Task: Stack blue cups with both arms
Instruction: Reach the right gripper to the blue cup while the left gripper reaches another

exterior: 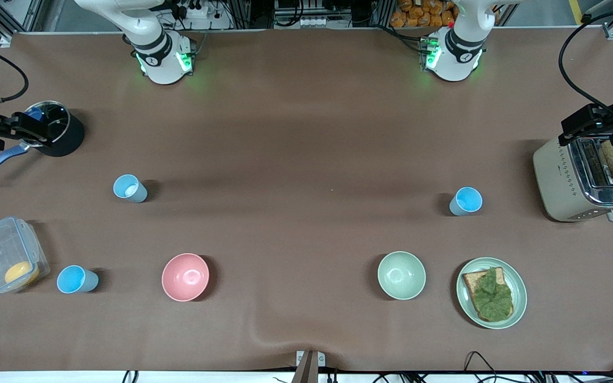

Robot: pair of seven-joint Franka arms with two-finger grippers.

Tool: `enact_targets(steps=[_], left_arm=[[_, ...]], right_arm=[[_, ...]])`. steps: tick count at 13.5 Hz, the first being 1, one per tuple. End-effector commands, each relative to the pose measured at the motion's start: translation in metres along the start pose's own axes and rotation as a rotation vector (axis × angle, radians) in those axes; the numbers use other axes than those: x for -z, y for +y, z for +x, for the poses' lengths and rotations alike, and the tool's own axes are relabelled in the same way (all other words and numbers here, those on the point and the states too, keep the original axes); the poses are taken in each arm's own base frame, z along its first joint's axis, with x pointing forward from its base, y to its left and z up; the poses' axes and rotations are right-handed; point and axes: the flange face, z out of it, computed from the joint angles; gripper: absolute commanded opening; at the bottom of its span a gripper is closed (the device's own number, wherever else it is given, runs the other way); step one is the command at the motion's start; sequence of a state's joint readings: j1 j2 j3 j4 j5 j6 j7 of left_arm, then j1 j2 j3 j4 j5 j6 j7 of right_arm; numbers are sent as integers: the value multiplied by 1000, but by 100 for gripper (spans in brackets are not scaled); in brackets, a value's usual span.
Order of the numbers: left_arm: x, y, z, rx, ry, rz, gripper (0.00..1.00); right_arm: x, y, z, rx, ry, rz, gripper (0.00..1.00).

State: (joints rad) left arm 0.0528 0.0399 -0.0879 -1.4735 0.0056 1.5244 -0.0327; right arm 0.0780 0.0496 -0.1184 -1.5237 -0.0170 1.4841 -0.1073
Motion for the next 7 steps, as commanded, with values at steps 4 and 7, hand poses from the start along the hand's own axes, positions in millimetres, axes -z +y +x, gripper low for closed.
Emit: enact_targets(steps=[4,7], left_arm=[[1,-4,0,-7,7,36,100],[-23,0,8,-15,-37,31,100]], right_arm=[[1,1,-2,-16,9,2,100],[1,0,-2,-16,8,2,100]])
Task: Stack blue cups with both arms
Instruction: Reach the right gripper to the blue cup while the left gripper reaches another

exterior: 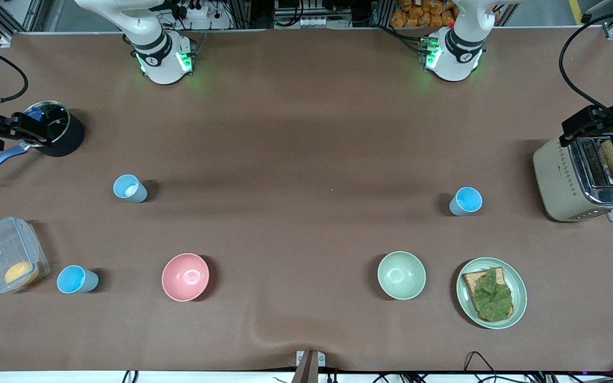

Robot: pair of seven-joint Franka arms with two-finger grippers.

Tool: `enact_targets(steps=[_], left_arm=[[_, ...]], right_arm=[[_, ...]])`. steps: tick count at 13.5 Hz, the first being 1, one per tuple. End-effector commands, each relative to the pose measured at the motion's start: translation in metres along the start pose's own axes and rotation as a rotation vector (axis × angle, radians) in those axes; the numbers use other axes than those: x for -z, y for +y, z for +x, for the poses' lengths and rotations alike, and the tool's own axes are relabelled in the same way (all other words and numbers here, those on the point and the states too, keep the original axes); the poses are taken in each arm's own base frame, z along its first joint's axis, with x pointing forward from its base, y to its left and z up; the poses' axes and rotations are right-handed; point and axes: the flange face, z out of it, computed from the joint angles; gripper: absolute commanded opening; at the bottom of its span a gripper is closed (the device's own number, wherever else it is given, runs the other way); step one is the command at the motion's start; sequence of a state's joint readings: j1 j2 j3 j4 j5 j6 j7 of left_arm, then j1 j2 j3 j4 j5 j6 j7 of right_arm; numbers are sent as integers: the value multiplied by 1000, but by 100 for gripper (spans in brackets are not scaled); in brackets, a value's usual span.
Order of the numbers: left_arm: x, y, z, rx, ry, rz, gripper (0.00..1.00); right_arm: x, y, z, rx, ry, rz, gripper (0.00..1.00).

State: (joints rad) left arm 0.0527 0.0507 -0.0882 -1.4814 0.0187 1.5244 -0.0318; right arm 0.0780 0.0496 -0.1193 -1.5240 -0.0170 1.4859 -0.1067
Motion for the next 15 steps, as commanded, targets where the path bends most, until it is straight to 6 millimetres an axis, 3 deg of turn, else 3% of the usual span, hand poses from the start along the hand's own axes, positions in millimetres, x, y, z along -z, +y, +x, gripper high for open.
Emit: enact_targets(steps=[1,7,15], left_arm=[[-26,0,9,-14,-44,16,100],[-92,-7,17,-2,-76,12,100],[-180,-4,2,18,-89,2,100]], right_arm=[[1,1,-2,-16,7,2,100],[1,1,-2,-15,7,2,100],[-5,2,0,-14,-12,3,100]])
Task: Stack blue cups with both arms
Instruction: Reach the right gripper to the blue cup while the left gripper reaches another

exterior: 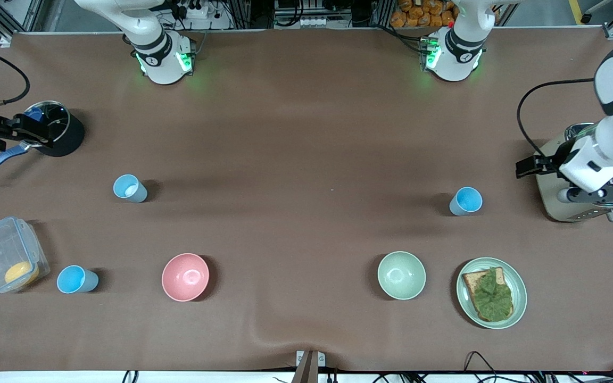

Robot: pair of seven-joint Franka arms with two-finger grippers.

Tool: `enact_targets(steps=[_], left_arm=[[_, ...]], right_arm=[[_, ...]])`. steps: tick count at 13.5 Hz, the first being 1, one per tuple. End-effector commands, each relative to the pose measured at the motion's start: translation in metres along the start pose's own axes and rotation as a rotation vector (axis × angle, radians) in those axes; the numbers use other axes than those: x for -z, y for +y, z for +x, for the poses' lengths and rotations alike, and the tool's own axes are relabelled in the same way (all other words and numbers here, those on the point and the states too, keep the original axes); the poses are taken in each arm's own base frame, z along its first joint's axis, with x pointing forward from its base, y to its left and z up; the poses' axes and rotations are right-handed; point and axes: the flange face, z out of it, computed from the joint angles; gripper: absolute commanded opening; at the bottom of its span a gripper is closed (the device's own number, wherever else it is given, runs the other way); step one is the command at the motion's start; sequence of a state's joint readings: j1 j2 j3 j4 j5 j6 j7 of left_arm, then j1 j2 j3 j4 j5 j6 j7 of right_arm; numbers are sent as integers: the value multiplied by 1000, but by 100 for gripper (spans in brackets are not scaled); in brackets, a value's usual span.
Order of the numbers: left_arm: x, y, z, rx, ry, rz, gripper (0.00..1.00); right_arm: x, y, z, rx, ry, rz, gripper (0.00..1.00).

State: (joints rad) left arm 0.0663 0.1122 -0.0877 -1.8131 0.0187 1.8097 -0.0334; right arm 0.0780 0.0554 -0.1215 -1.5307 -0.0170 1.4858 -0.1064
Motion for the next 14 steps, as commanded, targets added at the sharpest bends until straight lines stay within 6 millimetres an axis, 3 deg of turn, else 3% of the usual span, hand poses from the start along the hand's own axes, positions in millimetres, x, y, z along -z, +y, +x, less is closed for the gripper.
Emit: enact_targets(steps=[1,3,5,9,14], left_arm=[[-24,1,-14,9,34,5,100],[-47,3,-16,12,60,3,100],[-66,8,-17,25,74,1,100],[-92,9,-20,28,97,1,100],[-136,11,-24,24,120,-6,100]], right_arm=[[1,1,-1,-11,4,2,100],[-3,1,1,-5,-7,2,100],[-23,-2,11,3,-48,0,100],[-88,0,39,-1,-166,-1,100],[-157,-1,23,-8,-188,39,100]])
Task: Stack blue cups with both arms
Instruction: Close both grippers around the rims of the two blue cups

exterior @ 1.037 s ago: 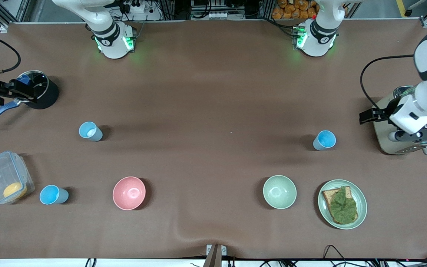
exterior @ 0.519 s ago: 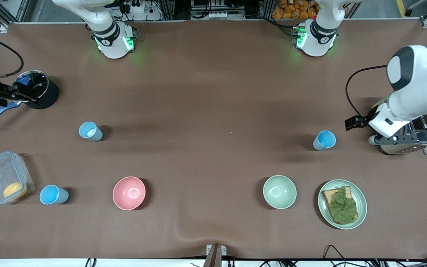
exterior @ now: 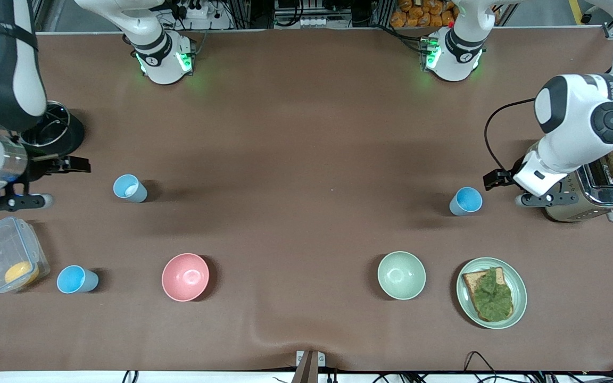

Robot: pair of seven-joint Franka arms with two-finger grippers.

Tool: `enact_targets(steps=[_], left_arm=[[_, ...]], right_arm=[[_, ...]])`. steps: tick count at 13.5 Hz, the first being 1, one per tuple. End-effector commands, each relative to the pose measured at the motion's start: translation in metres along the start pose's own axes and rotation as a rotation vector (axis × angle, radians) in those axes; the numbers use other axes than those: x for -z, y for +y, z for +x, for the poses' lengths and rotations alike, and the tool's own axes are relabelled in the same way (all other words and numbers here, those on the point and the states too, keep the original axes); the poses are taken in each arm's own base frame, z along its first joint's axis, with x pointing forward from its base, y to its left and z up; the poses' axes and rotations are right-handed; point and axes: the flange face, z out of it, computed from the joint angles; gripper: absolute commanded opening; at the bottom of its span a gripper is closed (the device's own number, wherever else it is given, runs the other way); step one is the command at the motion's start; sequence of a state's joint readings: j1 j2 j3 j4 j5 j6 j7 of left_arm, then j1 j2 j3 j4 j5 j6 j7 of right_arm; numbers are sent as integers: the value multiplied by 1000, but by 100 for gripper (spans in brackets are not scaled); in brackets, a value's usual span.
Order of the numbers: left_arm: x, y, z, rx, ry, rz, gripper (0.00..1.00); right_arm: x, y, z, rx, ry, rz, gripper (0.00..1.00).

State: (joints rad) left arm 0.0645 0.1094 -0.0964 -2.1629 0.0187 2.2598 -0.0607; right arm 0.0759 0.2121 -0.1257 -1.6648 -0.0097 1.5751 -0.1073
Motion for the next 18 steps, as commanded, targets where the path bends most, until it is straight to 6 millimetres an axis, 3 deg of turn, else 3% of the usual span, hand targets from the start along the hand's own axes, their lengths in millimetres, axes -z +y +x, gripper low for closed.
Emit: enact_targets(steps=[1,5,7,13,15,18], left_arm=[[-19,3,-9,12,20,2,100],[-50,3,-9,12,25,-5,100],[-66,4,-12,11,63,-11,100],[-100,6,-10,9,66,-20,100],[-107,6,-9,9,64,-22,100],[-114,6,-11,9,54,-23,96]], right_arm=[[-34,-2,-18,-2,24,30,100],[-103,-11,-4,8,90,18,100],[-135,-17,-6,12,107,15,100],[-190,-19,13,-1,91,17,100],[-207,-34,21,4,81,34,100],[-219,-42,23,1,61,50,100]])
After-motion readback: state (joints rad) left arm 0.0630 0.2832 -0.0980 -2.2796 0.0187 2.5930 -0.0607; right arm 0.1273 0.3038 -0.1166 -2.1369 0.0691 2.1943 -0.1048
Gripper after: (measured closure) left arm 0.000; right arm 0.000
